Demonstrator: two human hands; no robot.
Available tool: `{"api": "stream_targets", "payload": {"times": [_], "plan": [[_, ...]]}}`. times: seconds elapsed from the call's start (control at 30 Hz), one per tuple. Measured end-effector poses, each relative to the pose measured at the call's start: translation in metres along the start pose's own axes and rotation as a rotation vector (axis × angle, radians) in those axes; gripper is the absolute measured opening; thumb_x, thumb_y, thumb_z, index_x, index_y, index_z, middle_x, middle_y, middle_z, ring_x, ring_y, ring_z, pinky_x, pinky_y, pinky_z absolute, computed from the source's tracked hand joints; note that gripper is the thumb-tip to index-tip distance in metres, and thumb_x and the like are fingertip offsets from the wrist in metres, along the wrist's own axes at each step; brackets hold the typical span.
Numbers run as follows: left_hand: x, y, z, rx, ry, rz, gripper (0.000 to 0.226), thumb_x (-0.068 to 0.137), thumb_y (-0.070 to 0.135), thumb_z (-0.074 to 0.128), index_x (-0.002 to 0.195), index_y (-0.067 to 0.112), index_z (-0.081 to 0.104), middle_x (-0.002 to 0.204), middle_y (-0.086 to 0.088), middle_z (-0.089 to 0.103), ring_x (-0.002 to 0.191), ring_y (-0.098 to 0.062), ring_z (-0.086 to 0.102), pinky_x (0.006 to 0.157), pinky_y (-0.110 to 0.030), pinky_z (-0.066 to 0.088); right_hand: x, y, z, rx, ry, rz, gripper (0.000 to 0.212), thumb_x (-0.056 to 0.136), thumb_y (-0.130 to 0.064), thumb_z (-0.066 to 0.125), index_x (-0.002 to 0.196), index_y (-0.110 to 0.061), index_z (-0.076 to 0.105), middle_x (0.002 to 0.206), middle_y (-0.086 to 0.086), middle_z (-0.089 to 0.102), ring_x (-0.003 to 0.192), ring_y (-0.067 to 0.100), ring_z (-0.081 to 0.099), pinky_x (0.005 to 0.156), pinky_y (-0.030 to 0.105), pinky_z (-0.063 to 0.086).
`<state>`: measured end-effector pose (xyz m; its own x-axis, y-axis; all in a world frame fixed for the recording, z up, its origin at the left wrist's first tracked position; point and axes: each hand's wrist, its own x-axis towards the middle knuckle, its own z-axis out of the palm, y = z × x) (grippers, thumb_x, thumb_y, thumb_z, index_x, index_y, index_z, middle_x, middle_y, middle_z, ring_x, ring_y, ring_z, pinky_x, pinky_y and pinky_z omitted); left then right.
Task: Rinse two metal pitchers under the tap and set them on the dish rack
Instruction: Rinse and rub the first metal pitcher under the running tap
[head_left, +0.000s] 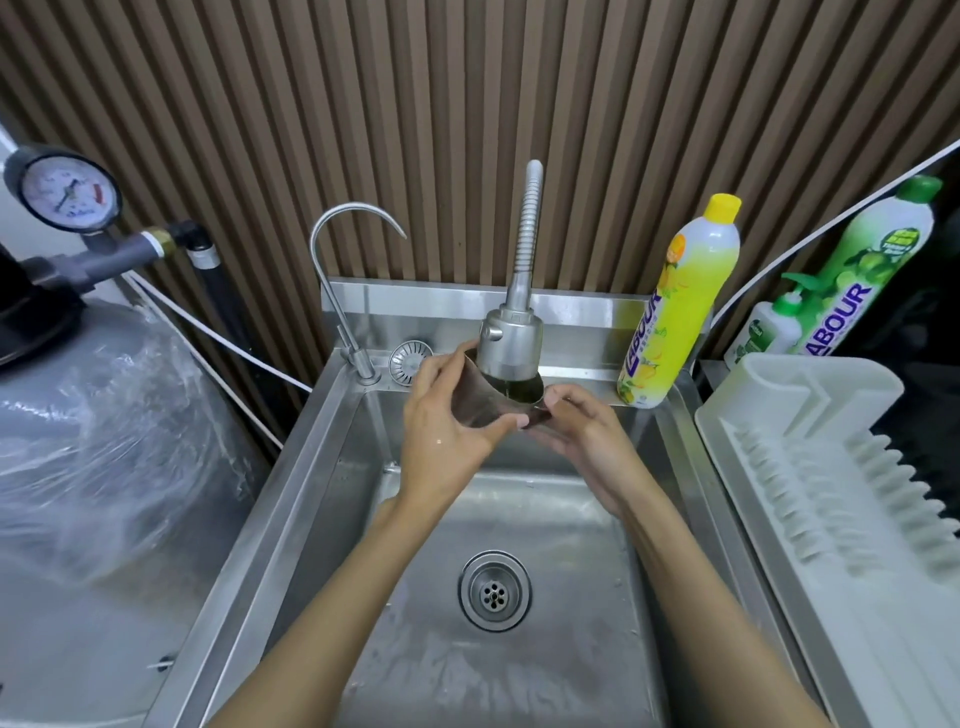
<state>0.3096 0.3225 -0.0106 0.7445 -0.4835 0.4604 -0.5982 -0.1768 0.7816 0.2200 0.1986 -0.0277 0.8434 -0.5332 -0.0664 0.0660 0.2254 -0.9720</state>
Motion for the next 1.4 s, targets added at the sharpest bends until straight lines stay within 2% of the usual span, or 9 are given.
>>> {"api": "stream_targets", "payload": {"times": [0.1,0.23,0.33,0.47,0.67,0.8,0.93,1.17,1.4], "plan": [[-0.004,0.0,-0.005,0.203,-0.011,-0.085,0.07,0.052,0.068,0.07,0.1,0.017,0.063,0.091,0.008,0.052,0.087,-0.011,0.051,0.075,-0.017,0.039,-0.005,0.001,0.003,-0.164,0.07,0.05,0.017,0.095,-0.015,0.048,0.081,-0.013,0.058,0.077,0.003,0.07,0.071,0.016,0.068,0.07,0.034,0.059],[-0.016,0.0,-0.005,0.173,-0.089,-0.223,0.05,0.061,0.062,0.072,0.077,0.017,0.06,0.083,0.003,0.064,0.078,-0.012,0.059,0.072,-0.024,0.045,-0.016,-0.006,-0.002,-0.359,0.137,0.07,0.019,0.092,-0.02,0.054,0.076,-0.013,0.06,0.082,0.01,0.069,0.064,0.022,0.07,0.067,0.043,0.06],[-0.022,-0.003,0.0,0.053,-0.217,-0.327,0.045,0.064,0.05,0.078,0.092,0.015,0.067,0.083,0.008,0.068,0.078,-0.004,0.061,0.076,-0.01,0.041,-0.02,-0.019,-0.009,-0.647,0.193,-0.047,0.016,0.091,-0.017,0.056,0.076,-0.014,0.058,0.086,0.013,0.068,0.077,0.027,0.067,0.077,0.044,0.056],[-0.027,-0.013,0.02,-0.223,-0.227,-0.392,0.057,0.065,0.024,0.083,0.116,0.011,0.059,0.102,0.006,0.066,0.103,-0.009,0.063,0.093,-0.021,0.049,-0.022,-0.027,-0.011,-0.91,0.241,-0.193,0.01,0.091,-0.02,0.055,0.082,-0.015,0.055,0.089,0.006,0.065,0.083,0.021,0.058,0.066,0.025,0.04],[-0.014,-0.017,0.032,-0.347,-0.023,-0.26,0.083,0.064,0.004,0.079,0.134,0.023,0.039,0.117,0.015,0.053,0.114,-0.004,0.052,0.101,-0.015,0.037,-0.003,-0.013,-0.011,-0.375,0.124,-0.219,0.023,0.093,-0.005,0.049,0.075,-0.019,0.051,0.11,-0.005,0.065,0.096,0.002,0.059,0.085,0.015,0.043],[-0.01,-0.015,0.015,-0.148,0.026,-0.042,0.078,0.066,0.0,0.078,0.133,0.021,0.043,0.129,0.007,0.047,0.11,0.015,0.042,0.095,0.0,0.031,0.01,0.009,-0.006,0.025,-0.018,-0.088,0.021,0.095,-0.002,0.044,0.078,-0.012,0.05,0.104,0.002,0.062,0.1,0.017,0.056,0.097,0.03,0.042],[-0.011,-0.009,0.0,0.027,-0.022,-0.012,0.081,0.065,0.013,0.081,0.136,0.02,0.044,0.12,-0.003,0.046,0.112,-0.003,0.046,0.101,-0.021,0.04,0.006,0.022,0.002,0.202,-0.086,0.01,0.016,0.096,-0.004,0.041,0.083,-0.008,0.05,0.094,0.011,0.066,0.092,0.021,0.066,0.097,0.033,0.05],[-0.021,0.014,-0.002,0.338,-0.123,-0.262,0.079,0.071,0.059,0.066,0.13,0.01,0.048,0.104,-0.007,0.045,0.108,-0.026,0.046,0.091,-0.035,0.039,-0.008,0.004,-0.005,-0.221,0.046,0.054,0.021,0.093,-0.02,0.053,0.085,-0.002,0.06,0.069,0.005,0.071,0.058,0.019,0.069,0.061,0.036,0.06],[-0.021,-0.002,0.011,-0.238,-0.232,-0.444,0.042,0.068,0.026,0.081,0.105,0.013,0.066,0.094,0.004,0.071,0.092,-0.006,0.067,0.079,-0.014,0.049,-0.013,-0.044,-0.009,-0.928,0.201,-0.156,0.022,0.089,-0.025,0.059,0.07,-0.018,0.051,0.074,0.009,0.068,0.071,0.025,0.067,0.073,0.045,0.054]]}}
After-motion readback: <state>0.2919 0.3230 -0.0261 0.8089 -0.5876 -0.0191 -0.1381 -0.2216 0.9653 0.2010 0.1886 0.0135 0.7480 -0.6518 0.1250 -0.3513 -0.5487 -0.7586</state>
